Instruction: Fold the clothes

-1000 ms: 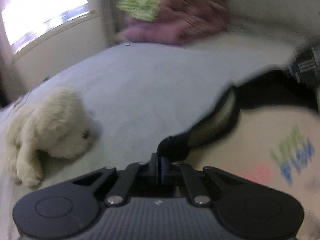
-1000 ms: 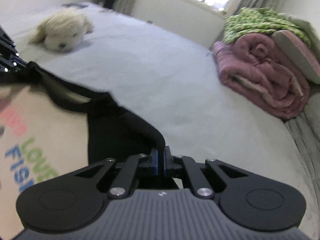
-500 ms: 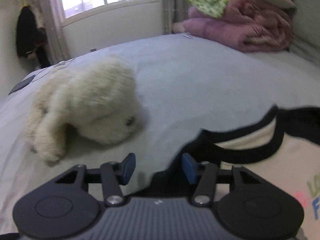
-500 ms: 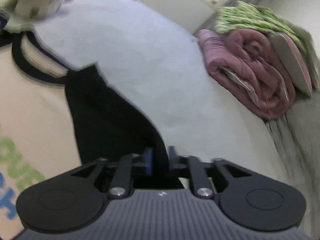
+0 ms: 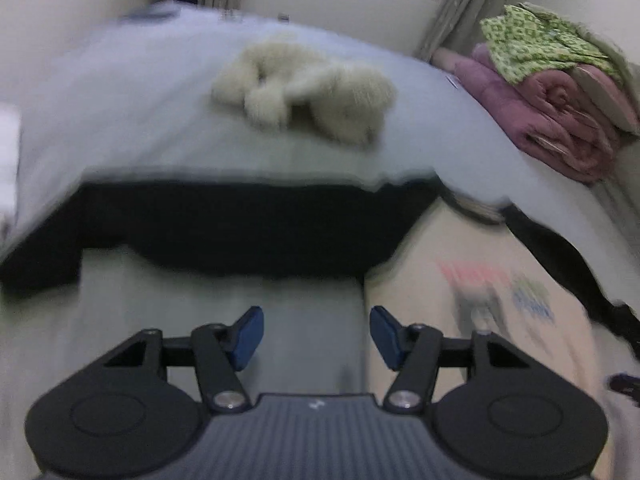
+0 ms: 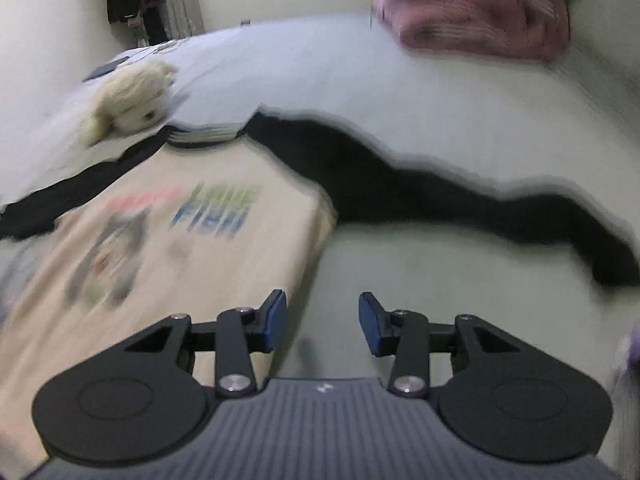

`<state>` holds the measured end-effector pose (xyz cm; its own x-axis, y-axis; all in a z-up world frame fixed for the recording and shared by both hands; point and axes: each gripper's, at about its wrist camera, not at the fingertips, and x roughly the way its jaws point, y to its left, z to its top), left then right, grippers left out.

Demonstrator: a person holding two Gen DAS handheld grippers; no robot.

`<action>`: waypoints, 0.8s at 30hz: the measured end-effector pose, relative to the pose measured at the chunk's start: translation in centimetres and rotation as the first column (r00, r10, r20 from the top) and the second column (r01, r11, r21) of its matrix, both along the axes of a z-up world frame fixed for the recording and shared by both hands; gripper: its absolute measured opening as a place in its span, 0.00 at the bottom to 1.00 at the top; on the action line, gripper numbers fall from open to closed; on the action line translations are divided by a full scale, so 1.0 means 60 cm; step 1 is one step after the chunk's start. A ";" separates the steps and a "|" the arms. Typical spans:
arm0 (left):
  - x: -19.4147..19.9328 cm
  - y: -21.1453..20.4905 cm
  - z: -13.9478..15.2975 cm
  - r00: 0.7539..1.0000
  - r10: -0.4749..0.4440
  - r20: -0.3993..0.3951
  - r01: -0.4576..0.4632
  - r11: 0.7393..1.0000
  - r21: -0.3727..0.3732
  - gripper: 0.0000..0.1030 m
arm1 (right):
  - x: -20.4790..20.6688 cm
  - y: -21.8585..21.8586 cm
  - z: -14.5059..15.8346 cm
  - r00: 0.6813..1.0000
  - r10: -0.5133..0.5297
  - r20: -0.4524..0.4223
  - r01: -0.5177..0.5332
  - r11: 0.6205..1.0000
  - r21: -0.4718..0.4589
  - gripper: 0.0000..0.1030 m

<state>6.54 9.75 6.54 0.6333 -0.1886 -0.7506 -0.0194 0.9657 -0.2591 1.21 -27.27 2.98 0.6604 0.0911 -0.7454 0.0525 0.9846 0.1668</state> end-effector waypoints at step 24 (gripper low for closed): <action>-0.228 -0.025 -0.033 0.997 -0.033 -0.072 0.031 0.999 -0.026 0.02 | -0.197 0.099 0.009 0.997 -0.059 0.044 0.060 0.998 -0.013 0.11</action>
